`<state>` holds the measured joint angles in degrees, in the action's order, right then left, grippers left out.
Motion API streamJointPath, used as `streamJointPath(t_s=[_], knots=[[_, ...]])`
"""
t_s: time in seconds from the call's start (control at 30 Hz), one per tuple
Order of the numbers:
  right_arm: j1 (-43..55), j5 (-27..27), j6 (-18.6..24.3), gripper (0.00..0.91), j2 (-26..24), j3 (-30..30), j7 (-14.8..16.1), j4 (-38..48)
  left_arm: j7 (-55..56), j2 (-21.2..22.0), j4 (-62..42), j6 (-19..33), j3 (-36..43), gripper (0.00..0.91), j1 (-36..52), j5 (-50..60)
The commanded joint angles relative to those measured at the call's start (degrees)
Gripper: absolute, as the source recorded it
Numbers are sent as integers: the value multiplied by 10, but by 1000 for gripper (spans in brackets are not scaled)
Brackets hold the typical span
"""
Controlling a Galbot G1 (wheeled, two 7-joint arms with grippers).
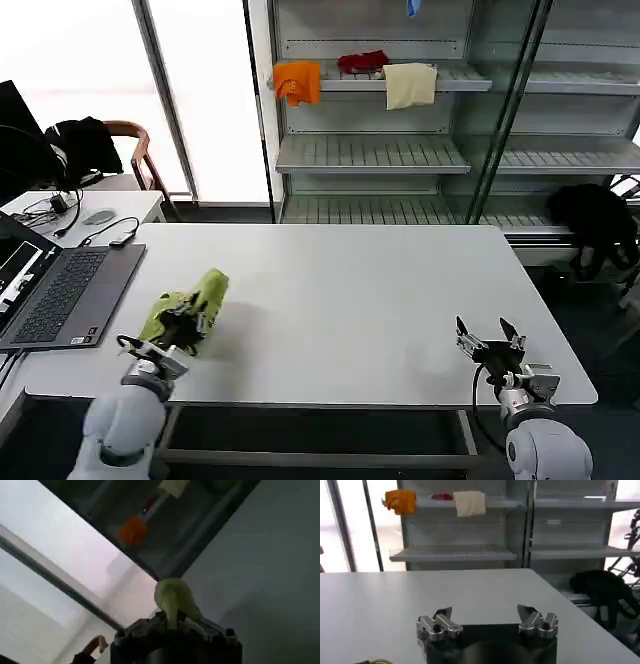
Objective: Fold and organize the clothes.
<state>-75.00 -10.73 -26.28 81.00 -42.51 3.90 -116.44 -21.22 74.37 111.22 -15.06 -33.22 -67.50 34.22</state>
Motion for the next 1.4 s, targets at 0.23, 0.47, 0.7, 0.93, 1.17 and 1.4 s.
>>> streamJointPath(t_s=[0.23,0.47,0.7,0.93,1.17,1.4], knots=[[8,7,-5,907,6,2,-1,-5,84,52,5,-131,211,292,25,-119],[12,13,-12,907,10,12,0,-11,122,82,-40,-137,262,353,53,-129],[21,27,-21,907,18,27,0,-15,163,120,-78,-136,308,655,98,-136],[26,-7,-37,907,29,63,17,-16,187,111,-38,-131,300,907,105,-218],[64,-89,-70,907,62,156,51,13,172,33,24,-124,173,907,88,-251],[126,-112,-70,907,82,257,53,91,162,-2,51,-126,67,907,38,-293]])
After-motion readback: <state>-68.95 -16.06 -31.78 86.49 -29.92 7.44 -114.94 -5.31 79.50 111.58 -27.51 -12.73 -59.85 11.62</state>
